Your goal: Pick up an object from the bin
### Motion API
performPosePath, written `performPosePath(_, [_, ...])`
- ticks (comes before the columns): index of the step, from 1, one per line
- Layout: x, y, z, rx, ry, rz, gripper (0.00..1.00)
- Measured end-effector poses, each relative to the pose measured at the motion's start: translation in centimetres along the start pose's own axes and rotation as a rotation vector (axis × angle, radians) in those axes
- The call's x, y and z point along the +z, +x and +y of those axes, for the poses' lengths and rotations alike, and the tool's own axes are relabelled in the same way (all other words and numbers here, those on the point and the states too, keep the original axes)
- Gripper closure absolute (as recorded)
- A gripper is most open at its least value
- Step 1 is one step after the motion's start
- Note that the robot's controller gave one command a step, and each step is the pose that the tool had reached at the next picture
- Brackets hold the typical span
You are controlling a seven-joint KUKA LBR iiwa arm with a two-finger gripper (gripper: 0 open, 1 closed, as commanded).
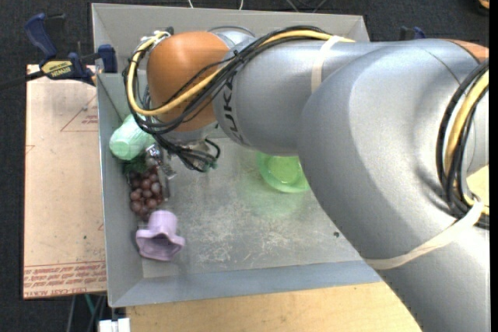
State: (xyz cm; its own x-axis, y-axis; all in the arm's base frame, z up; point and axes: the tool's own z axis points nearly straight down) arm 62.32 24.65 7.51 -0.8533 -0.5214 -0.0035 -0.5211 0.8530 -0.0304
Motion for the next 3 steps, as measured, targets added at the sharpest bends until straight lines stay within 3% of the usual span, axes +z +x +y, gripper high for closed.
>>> performPosePath(2, [-1.6,0.2,0.0,0.002,-0.003,0.006,1.00])
performPosePath(3, [-4.1,0.1,0.0,0.003,-0.003,0.002,1.00])
